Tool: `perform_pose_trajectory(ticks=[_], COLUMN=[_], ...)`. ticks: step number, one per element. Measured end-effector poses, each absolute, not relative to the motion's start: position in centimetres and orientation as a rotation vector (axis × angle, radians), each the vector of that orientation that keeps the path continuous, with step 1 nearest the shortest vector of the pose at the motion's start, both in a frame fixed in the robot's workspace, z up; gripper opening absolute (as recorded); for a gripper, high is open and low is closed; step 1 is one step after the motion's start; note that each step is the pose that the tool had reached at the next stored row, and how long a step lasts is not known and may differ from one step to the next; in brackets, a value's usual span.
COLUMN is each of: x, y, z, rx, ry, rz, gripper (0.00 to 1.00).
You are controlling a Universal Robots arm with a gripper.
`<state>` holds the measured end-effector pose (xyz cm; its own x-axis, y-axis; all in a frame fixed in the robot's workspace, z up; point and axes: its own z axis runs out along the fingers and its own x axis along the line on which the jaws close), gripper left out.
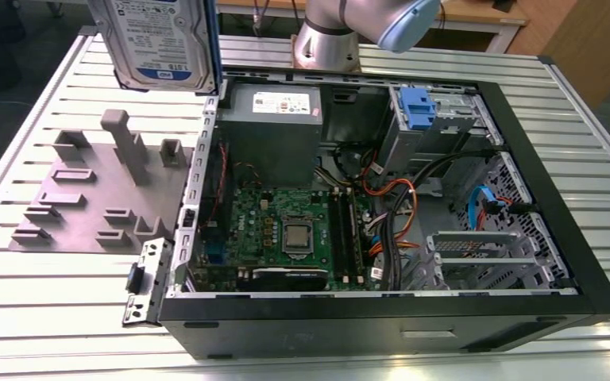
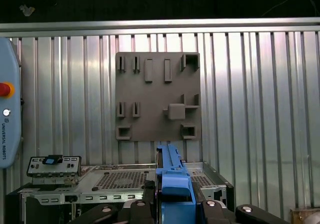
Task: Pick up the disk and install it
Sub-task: 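Pick up the disk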
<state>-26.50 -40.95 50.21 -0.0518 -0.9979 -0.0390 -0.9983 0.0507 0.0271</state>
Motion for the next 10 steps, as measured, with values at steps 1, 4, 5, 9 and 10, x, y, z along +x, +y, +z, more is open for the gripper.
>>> perform_pose_trajectory(ticks=[1, 4, 5, 9, 10], x=[-26.43, -26.22, -26.14, -25.85, -25.77], y=[-40.94, -40.94, -40.94, -40.95, -40.95], z=[50.21, 50.21, 50.21, 50.21, 50.21], rx=[-2.156, -2.156, -2.157, -2.157, -2.157], ry=[2.270, 2.270, 2.270, 2.270, 2.270], rz=[0.073, 0.073, 0.073, 0.073, 0.073], gripper=[0.36, 0.36, 0.36, 0.36, 0.36])
